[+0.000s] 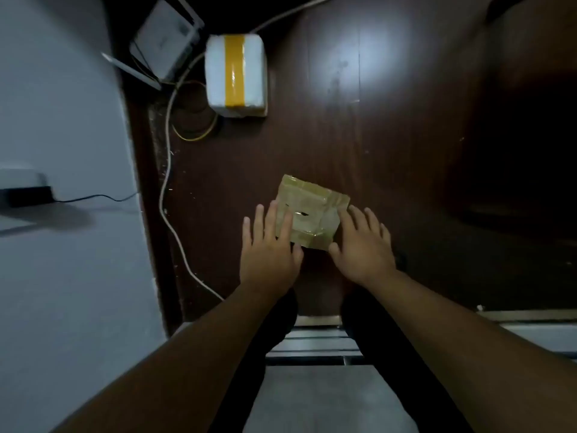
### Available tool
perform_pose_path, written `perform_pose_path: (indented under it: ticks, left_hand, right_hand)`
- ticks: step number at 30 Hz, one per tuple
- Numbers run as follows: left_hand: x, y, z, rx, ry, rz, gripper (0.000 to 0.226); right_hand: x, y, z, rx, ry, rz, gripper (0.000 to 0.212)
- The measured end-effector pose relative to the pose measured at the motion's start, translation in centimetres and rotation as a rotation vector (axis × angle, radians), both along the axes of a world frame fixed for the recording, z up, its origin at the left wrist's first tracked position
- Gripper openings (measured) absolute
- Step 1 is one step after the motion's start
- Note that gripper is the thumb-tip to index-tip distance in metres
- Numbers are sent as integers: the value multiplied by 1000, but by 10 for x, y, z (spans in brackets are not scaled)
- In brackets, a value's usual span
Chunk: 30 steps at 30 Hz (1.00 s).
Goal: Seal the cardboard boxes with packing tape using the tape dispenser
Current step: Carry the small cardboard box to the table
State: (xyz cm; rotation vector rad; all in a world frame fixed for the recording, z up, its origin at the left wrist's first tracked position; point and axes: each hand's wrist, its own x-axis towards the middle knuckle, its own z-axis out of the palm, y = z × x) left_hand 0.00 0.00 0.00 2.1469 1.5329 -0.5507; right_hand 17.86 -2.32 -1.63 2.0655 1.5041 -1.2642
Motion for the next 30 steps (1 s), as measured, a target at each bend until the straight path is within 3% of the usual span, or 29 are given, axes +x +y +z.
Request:
perform_pose_path:
  ticks: [8, 11, 14, 19, 24, 30]
  left_hand:
    - [3, 9, -98, -13, -18, 36, 69]
    - [6, 17, -126, -79, -71, 168, 70]
    - [8, 22, -151, -193, -98, 357, 80]
    - [12, 29, -186, -414, -148, 636, 99]
    - [12, 33, -190, -341, -155, 688, 104]
    - [17, 35, -134, -296, -269, 701, 100]
  right_hand:
    - [-3, -14, -93, -48, 73, -196, 70]
    - [-7, -3, -128, -94, 149, -515, 66]
    - [-9, 8, -157, -175, 204, -869, 74]
    - [-16, 10, -193, -244, 217, -1123, 84]
    - [-16, 10, -202, -155, 206, -1180, 93]
    - [-8, 6, -142, 40, 279, -1201, 83]
